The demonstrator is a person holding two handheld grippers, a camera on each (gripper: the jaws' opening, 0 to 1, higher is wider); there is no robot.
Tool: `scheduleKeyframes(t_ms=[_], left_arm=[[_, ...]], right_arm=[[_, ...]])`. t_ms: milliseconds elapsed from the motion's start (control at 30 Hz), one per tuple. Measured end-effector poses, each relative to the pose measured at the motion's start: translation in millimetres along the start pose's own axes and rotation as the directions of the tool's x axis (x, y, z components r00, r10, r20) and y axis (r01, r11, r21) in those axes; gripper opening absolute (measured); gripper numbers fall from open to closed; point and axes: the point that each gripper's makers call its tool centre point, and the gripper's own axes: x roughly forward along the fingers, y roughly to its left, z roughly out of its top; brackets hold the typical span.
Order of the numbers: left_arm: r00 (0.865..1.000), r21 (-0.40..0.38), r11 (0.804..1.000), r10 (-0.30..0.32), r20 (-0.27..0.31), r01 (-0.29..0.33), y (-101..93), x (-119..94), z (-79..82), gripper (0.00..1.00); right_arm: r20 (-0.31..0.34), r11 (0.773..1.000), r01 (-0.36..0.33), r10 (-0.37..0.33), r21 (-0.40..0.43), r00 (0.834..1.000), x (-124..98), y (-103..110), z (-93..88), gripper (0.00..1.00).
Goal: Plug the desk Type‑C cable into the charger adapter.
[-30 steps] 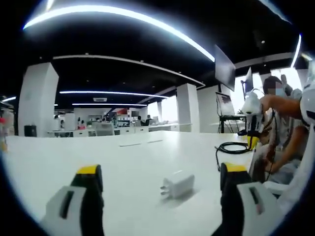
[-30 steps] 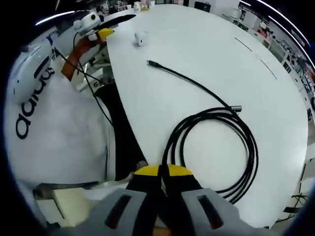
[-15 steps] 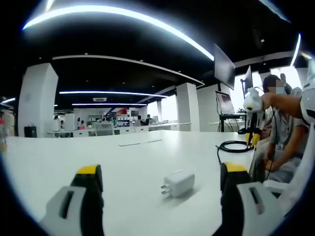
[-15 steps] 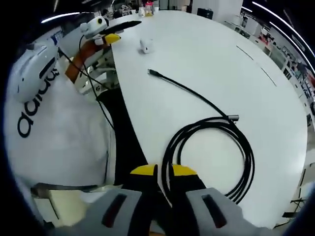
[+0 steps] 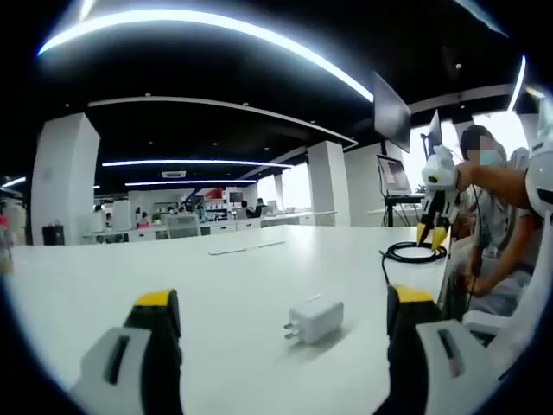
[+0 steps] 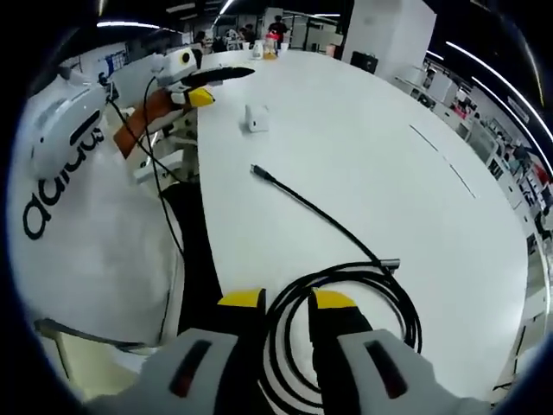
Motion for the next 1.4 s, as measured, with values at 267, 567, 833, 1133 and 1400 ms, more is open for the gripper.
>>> scheduleKeyframes(t_ms=[267,567,833,1133,1400], left_arm=[[1.000,0.007,1.000,-0.002,-0.008,0.002,1.4,0,-1.4,1.00],[1.000,0.011,1.000,-0.005,-0.022,0.005,2.2,-1,-5.0,1.00],[1.000,0.022,1.000,-0.004,-0.031,0.005,2.0,-1,-6.2,1.00],[0.999,0.045,0.999,0.004,-0.042,-0.002,2.8,-2,-7.4,1.00],[0.999,0.049,0.999,0.002,-0.048,0.001,2.2,-3,-8.5,1.00]], right_arm=[[0.053,0.987,0.000,0.009,-0.160,0.999,19,-2,27.6,0.24],[0.105,0.962,-0.081,0.112,-0.260,0.988,55,4,54.3,0.23],[0.084,0.943,-0.144,0.176,-0.299,0.981,75,7,71.8,0.19],[-0.001,0.909,-0.224,0.239,-0.351,0.971,90,10,79.4,0.14],[-0.097,0.883,-0.286,0.269,-0.372,0.958,95,13,78.1,0.10]])
